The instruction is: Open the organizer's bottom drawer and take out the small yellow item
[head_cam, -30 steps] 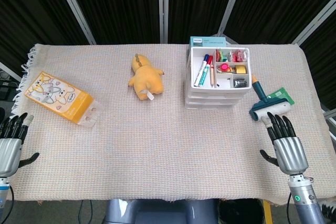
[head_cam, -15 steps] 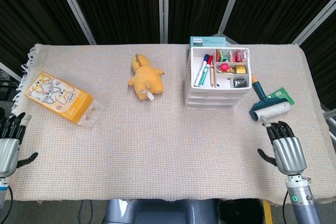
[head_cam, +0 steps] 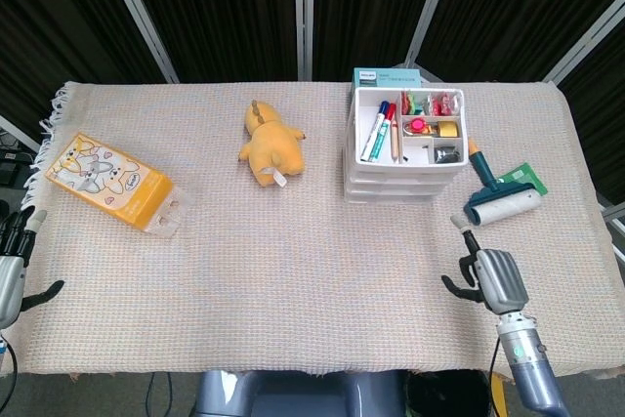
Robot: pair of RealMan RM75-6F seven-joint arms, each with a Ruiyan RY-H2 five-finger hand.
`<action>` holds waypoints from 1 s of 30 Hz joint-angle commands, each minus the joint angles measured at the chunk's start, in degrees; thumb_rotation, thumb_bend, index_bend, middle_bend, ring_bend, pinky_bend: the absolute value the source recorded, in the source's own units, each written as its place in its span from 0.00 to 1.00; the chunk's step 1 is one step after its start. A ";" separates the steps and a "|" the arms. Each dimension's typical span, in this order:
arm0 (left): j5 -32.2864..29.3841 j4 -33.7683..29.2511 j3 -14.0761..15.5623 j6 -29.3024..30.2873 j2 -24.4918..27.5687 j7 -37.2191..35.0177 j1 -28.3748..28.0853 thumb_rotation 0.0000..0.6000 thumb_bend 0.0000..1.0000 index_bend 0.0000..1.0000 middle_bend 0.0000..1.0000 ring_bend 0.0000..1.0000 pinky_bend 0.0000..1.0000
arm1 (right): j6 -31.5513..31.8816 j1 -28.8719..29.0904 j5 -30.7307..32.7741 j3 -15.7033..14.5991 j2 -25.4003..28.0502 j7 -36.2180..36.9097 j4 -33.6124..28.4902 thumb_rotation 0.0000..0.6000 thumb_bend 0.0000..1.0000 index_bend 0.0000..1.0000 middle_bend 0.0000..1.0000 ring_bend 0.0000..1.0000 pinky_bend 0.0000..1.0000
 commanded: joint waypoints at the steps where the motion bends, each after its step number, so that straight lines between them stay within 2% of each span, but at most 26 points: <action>1: -0.27 0.16 -0.13 -0.10 0.14 -0.50 0.04 1.00 0.02 0.00 0.00 0.00 0.00 | -12.26 4.98 11.71 4.78 0.69 11.35 -5.78 1.00 0.22 0.06 0.89 0.91 0.75; 4: -0.32 0.33 -0.20 -0.16 0.14 -0.67 0.02 1.00 0.02 0.00 0.00 0.00 0.00 | -18.01 7.50 18.10 7.59 0.25 15.78 -5.64 1.00 0.22 0.07 0.89 0.91 0.75; 13: -0.76 0.56 -0.47 -0.52 0.09 -1.06 -0.11 1.00 0.02 0.00 0.00 0.00 0.00 | -26.56 13.51 31.38 12.76 -5.39 21.38 -0.80 1.00 0.25 0.10 0.89 0.91 0.75; 19: -1.03 0.66 -0.66 -0.76 0.29 -1.87 -0.18 1.00 0.02 0.00 0.00 0.00 0.00 | -28.56 16.26 38.85 13.67 -8.79 21.19 2.43 1.00 0.25 0.13 0.89 0.91 0.75; 25: -1.10 0.59 -0.74 -0.87 0.48 -2.43 -0.21 1.00 0.02 0.00 0.00 0.00 0.00 | -29.45 18.18 42.75 14.44 -11.89 21.01 5.83 1.00 0.26 0.19 0.89 0.91 0.75; 30: -0.93 0.55 -0.84 -0.34 0.65 -2.97 0.01 1.00 0.02 0.00 0.00 0.00 0.00 | -31.11 19.42 45.21 15.33 -13.52 21.25 8.31 1.00 0.26 0.20 0.89 0.91 0.75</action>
